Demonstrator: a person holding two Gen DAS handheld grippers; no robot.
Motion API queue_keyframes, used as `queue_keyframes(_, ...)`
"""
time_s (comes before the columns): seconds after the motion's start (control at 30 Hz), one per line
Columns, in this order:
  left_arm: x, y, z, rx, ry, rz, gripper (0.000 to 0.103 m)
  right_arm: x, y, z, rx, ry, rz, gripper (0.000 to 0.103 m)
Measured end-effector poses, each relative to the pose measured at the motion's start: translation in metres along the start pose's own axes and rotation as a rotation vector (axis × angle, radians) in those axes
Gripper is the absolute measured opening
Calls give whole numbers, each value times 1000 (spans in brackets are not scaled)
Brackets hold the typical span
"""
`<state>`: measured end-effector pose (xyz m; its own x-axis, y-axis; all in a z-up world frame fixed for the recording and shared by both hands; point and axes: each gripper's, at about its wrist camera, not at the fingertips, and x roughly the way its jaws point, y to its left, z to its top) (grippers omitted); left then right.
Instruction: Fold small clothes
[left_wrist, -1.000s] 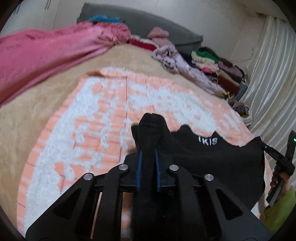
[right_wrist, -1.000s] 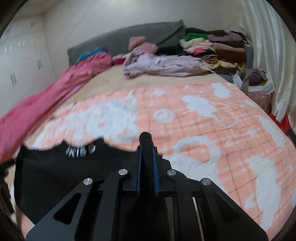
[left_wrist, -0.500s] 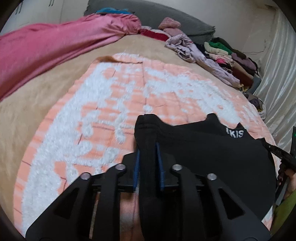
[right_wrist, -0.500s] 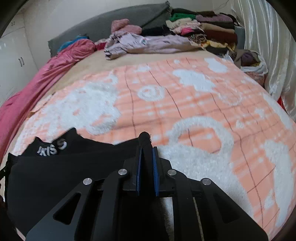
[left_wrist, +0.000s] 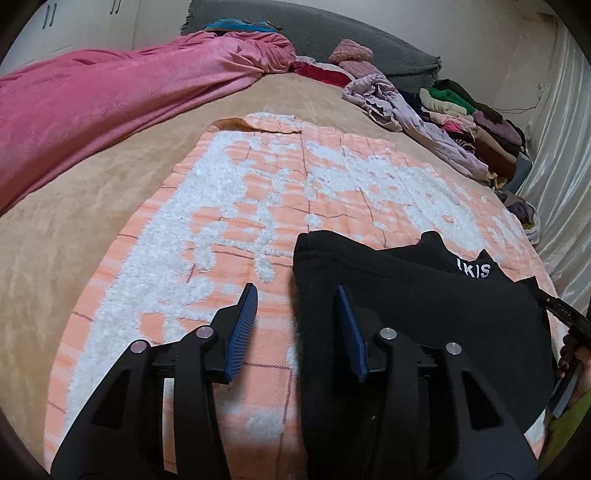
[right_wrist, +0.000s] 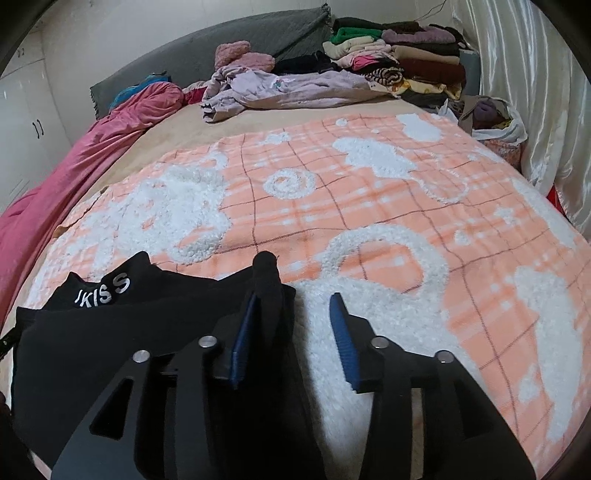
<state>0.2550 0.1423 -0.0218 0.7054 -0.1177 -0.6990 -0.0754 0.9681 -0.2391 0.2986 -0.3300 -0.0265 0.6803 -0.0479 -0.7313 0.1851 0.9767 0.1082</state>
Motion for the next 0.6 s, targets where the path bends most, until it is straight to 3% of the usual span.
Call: queue_keyframes(0.6, -44, -12, -4, 29, -75, 1, 58, -57, -7, -35, -4, -53, 72, 50)
